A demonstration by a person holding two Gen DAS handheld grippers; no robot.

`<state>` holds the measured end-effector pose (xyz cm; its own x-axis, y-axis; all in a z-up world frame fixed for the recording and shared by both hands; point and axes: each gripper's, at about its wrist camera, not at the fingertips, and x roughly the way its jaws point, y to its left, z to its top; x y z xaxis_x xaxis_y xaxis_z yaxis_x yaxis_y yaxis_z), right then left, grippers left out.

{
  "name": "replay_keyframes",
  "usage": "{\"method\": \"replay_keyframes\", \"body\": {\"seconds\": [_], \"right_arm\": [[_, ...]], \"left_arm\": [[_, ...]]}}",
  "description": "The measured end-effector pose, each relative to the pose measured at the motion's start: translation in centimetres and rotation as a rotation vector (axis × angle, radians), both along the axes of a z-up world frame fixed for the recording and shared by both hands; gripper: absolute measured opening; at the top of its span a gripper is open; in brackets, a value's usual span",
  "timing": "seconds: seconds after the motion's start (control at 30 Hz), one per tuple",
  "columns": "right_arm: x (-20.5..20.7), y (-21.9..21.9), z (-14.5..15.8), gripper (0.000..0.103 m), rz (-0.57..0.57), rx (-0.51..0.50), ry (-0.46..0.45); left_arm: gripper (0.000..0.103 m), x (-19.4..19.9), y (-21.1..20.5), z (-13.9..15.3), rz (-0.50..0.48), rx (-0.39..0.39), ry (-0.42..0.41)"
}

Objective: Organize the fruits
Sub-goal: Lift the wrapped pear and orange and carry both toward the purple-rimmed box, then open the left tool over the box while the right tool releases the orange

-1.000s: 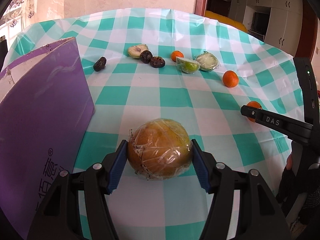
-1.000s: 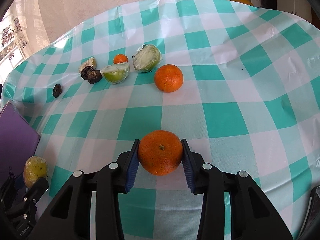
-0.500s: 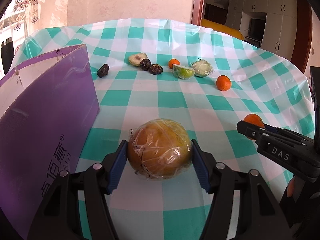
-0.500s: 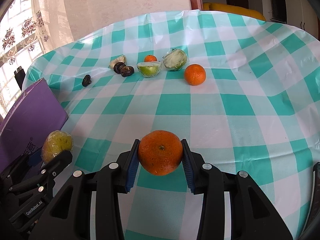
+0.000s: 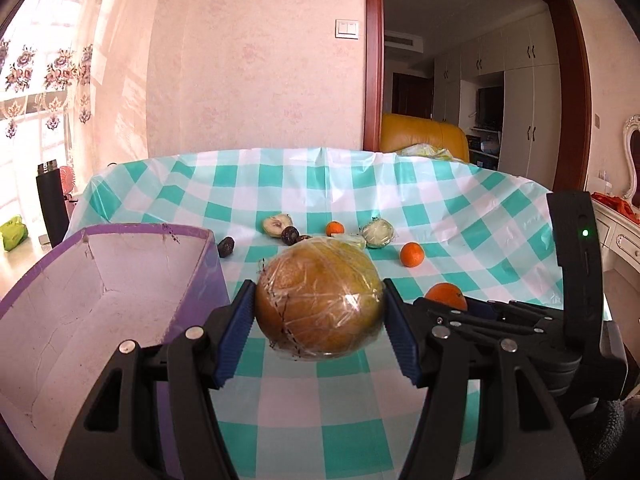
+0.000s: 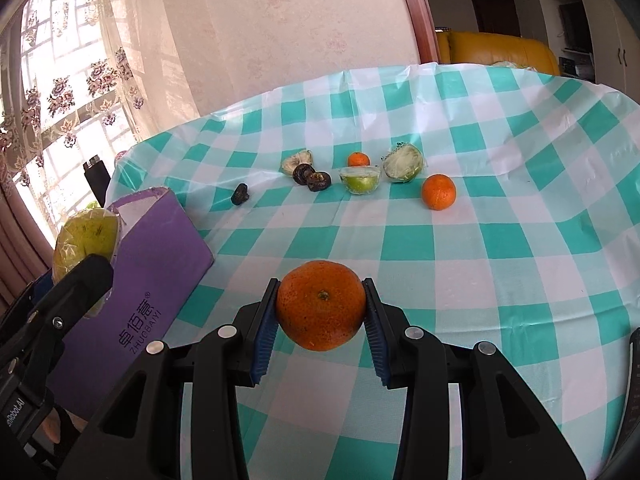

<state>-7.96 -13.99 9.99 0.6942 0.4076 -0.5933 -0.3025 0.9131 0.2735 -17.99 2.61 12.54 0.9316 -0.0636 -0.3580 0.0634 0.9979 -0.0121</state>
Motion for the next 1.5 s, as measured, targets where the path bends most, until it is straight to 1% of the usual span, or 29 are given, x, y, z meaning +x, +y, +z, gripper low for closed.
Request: {"method": "replay_keyframes", "body": {"seconds": [0.13,0.27,0.4,0.53,0.63,0.8,0.87,1.0,1.13,1.23,1.27,1.33,1.37,1.47,1.5], "right_arm": [[-1.6,2.1,2.8,0.039,0.055,0.005,-0.081],[-3.1,4.7,5.1,0.039,0.129,0.005,-0.149],[-4.1,7.3,6.3,0.039,0.198,0.000,-0.183],[-4.6,10.3,6.9,0.039,0.272,-0.020,-0.195],[-4.9,12.7,7.4,0.039,0.331,-0.029,-0.204],[-4.9,16.8,7.6,0.040,0.420,-0.045,-0.197],[-4.7,18.4,7.3,0.040,0.437,-0.068,-0.196],[-3.3,21.3,6.4,0.040,0.462,-0.134,-0.145],[-1.8,24.9,4.9,0.039,0.514,-0.308,-0.057],[-0.5,27.4,2.9,0.040,0.567,-0.453,0.056],[-0.5,28.1,2.6,0.040,0.577,-0.507,0.043],[-0.4,29.3,1.9,0.040,0.612,-0.593,0.081],[-0.5,29.7,1.7,0.040,0.633,-0.622,0.095],[-0.9,31.1,0.0,0.041,0.690,-0.736,0.128],[-1.2,31.5,-0.5,0.041,0.691,-0.795,0.100]], "left_arm": [[0.062,-2.7,1.1,3.1,0.022,0.001,-0.089],[0.062,-4.9,2.9,5.0,0.080,0.015,-0.144],[0.062,-6.1,5.5,5.9,0.152,0.014,-0.158],[0.062,-6.6,8.6,6.0,0.225,0.016,-0.134],[0.062,-6.4,11.1,5.2,0.290,0.027,-0.088],[0.062,-5.8,15.3,3.3,0.368,-0.009,0.013],[0.062,-5.5,16.4,2.4,0.385,-0.009,0.057],[0.062,-4.3,17.5,0.5,0.384,0.013,0.161],[0.062,-2.8,17.8,-1.3,0.362,0.054,0.283],[0.062,-1.8,18.2,-2.1,0.313,0.060,0.379],[0.062,-1.4,18.2,-2.5,0.299,0.078,0.422],[0.062,-0.9,18.5,-3.3,0.302,0.109,0.493],[0.062,-0.8,18.8,-3.7,0.309,0.114,0.519],[0.062,-1.0,20.0,-4.5,0.335,0.094,0.575],[0.062,-1.0,20.3,-4.7,0.342,0.099,0.589]]}}
